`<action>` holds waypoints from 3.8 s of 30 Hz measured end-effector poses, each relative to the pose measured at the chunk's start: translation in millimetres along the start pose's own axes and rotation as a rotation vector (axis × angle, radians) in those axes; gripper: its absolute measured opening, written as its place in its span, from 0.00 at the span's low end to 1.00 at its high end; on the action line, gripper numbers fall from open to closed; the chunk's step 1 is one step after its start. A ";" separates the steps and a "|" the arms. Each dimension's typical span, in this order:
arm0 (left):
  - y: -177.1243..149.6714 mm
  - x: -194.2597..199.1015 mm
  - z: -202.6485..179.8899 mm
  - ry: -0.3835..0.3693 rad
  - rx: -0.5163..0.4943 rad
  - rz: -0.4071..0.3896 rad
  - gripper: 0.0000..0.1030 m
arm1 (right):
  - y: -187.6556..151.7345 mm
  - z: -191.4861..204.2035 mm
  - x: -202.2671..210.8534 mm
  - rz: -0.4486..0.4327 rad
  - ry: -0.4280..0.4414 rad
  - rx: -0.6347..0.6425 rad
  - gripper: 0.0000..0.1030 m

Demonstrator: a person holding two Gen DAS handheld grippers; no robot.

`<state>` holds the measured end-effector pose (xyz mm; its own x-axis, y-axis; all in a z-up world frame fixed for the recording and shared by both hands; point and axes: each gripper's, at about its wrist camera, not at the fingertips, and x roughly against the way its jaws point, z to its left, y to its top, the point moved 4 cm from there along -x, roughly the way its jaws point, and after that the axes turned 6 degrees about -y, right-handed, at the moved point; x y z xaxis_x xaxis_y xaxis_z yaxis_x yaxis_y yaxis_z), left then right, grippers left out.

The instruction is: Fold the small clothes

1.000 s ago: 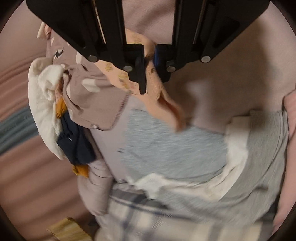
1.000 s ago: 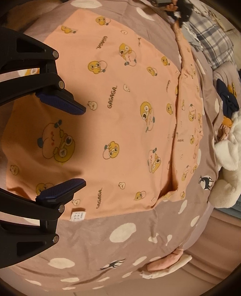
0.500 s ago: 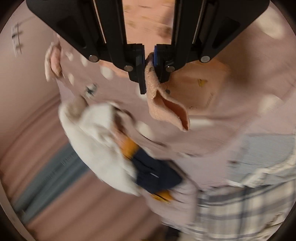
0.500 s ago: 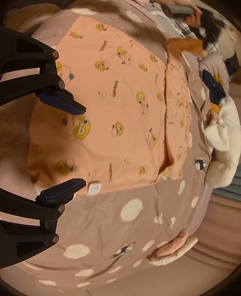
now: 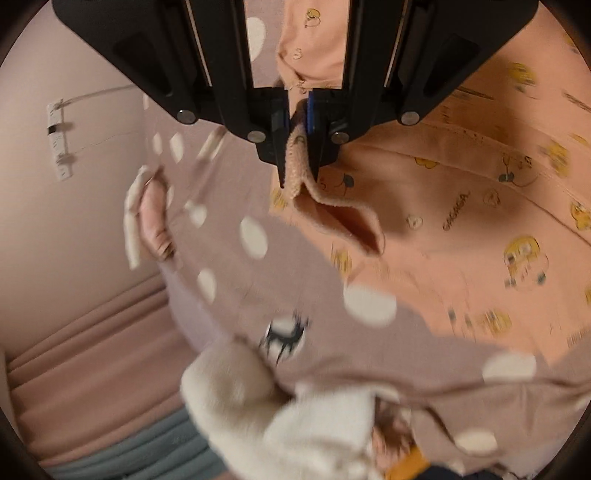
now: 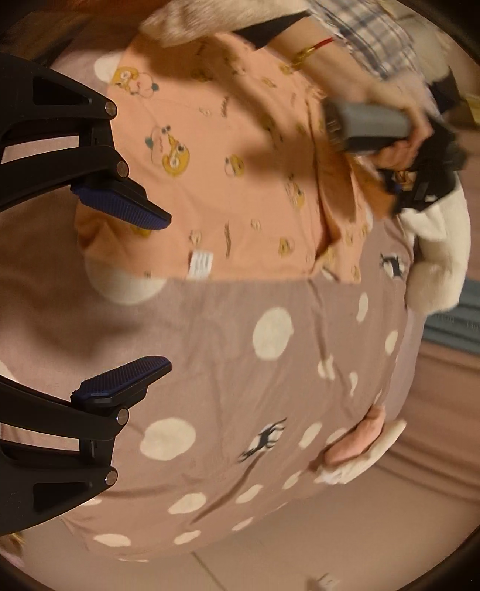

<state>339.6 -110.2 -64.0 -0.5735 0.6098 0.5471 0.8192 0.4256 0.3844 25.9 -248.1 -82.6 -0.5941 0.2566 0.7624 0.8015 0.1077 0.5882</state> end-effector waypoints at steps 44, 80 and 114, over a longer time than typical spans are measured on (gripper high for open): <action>-187.0 264.3 199.1 0.307 -0.150 0.171 0.99 | -49.6 11.0 -28.2 0.245 0.332 -0.264 0.69; -198.9 236.4 154.0 0.188 -0.027 0.104 0.04 | -32.3 0.4 -38.5 0.208 0.664 -0.582 0.13; -199.2 262.9 150.9 0.195 -0.059 0.062 0.03 | -23.2 -32.8 -44.3 0.147 0.587 -0.569 0.10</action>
<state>25.9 66.2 -108.9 -0.5160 0.4900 0.7026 0.8548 0.3482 0.3849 31.4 -293.5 -121.2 -0.5511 -0.3303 0.7663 0.8105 -0.4302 0.3976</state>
